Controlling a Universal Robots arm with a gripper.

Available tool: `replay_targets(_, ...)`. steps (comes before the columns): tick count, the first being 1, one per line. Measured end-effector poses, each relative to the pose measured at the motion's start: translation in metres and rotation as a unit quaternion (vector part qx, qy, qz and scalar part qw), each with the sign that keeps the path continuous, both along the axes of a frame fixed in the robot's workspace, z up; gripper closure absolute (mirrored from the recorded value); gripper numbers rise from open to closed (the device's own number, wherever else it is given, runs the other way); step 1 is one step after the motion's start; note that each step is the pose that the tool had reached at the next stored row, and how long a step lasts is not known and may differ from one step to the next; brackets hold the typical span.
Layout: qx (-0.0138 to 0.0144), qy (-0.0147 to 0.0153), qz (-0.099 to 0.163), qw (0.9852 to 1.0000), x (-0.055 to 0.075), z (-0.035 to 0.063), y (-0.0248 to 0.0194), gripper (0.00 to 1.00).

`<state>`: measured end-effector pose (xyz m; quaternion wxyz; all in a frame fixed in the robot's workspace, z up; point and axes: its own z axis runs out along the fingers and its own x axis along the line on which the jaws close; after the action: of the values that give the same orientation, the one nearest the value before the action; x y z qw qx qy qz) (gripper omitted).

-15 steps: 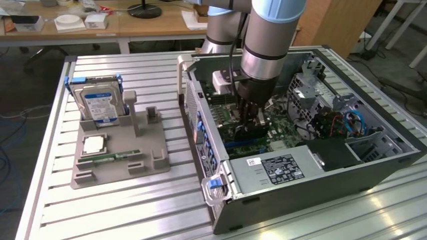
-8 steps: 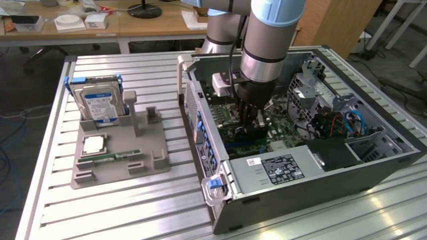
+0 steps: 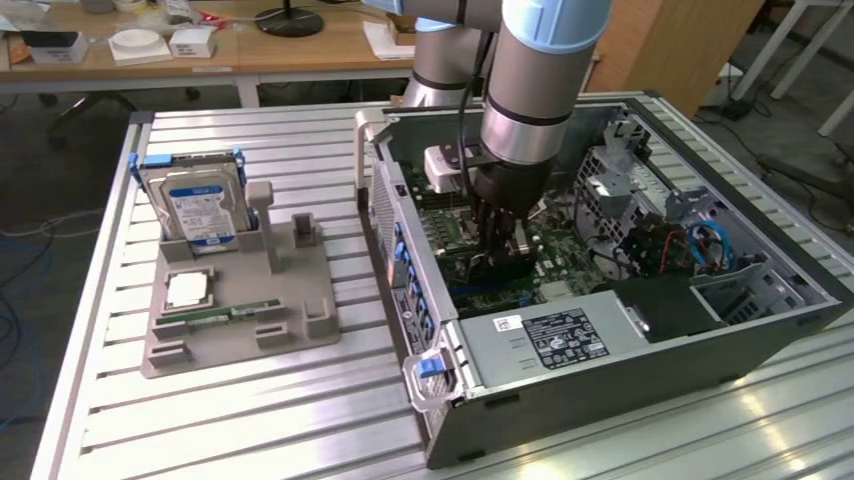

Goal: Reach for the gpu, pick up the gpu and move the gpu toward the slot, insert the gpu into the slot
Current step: 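Insert the gpu into the slot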

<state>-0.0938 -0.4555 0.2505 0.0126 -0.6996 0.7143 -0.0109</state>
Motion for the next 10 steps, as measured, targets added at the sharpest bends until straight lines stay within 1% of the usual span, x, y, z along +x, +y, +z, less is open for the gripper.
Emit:
replay_targets(6,0.0,0.0,0.0,1.0,0.0,0.0,0.0,0.75)
replay_targets(10,0.0002,0.0,0.0,1.0,0.0,-0.0028,0.0,0.75)
